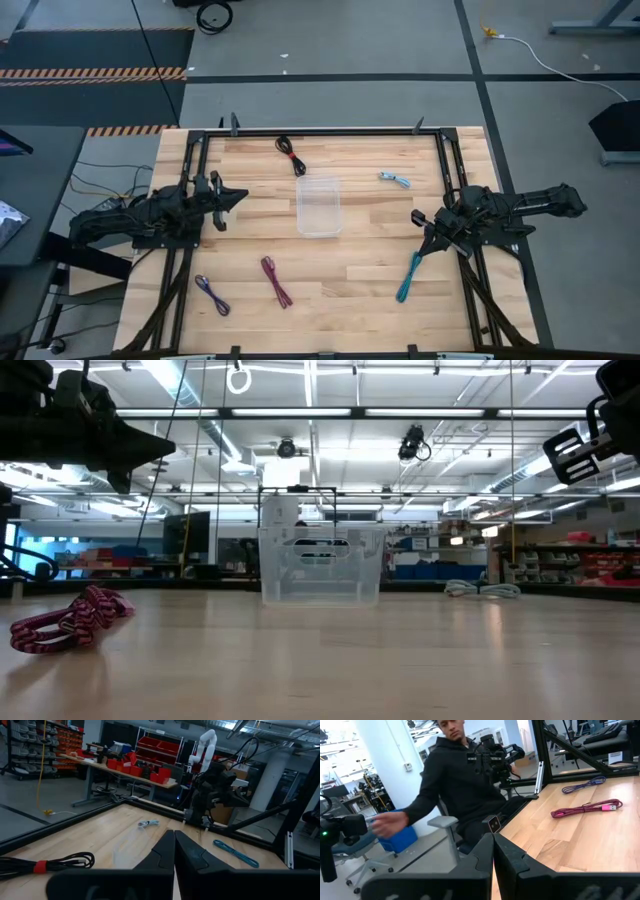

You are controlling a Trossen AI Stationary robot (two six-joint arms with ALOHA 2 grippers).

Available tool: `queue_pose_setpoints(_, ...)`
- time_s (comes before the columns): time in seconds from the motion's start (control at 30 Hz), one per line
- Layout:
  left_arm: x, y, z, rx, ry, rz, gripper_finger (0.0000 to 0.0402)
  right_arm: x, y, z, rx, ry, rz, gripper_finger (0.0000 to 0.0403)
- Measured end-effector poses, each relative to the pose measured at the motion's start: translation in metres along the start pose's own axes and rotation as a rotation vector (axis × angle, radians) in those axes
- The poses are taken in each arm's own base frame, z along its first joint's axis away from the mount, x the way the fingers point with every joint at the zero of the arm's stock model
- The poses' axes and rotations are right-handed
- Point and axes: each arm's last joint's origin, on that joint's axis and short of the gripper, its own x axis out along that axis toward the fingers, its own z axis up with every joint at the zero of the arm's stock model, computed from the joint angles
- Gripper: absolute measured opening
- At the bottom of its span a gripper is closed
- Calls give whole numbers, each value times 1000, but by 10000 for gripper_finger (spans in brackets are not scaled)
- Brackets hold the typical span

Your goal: Pick and place USB-C Cables

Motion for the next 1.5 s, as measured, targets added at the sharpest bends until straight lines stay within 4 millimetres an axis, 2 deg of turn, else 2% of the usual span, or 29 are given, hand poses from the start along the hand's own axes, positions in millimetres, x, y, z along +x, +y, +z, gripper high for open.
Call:
queue_pose_setpoints(1.07, 0, 0, 1, -4, -7, -2, 5, 0, 0, 0, 0, -1, 0, 17)
queue_pose_setpoints(1.5, 0, -2, 1, -249, 0, -45, 5, 0, 0, 0, 0, 0, 0, 17)
